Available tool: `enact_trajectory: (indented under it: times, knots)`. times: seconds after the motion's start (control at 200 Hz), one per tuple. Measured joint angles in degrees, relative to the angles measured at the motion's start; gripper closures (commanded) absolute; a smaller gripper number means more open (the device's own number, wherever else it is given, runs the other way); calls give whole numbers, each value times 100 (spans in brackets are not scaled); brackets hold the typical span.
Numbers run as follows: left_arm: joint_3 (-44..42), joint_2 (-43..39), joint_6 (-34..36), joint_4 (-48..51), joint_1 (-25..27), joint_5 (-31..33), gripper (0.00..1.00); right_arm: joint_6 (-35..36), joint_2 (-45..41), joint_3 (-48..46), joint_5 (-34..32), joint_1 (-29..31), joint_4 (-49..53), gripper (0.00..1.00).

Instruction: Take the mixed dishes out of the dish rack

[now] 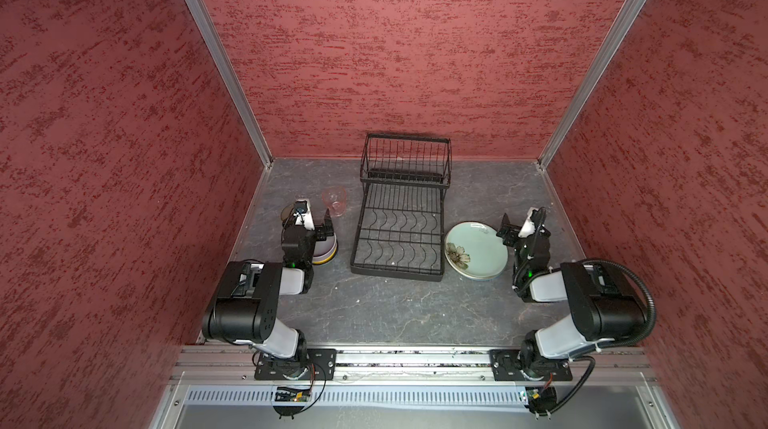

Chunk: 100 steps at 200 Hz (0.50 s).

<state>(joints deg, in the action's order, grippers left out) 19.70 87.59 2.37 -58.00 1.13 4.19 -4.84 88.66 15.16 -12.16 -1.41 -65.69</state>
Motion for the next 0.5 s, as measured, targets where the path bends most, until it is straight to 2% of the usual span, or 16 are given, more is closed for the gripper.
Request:
enact_trajectory:
  times: [0.501]
  knots:
    - [13, 0, -22, 33, -17, -96, 0, 39, 0, 0, 2, 0, 0, 1]
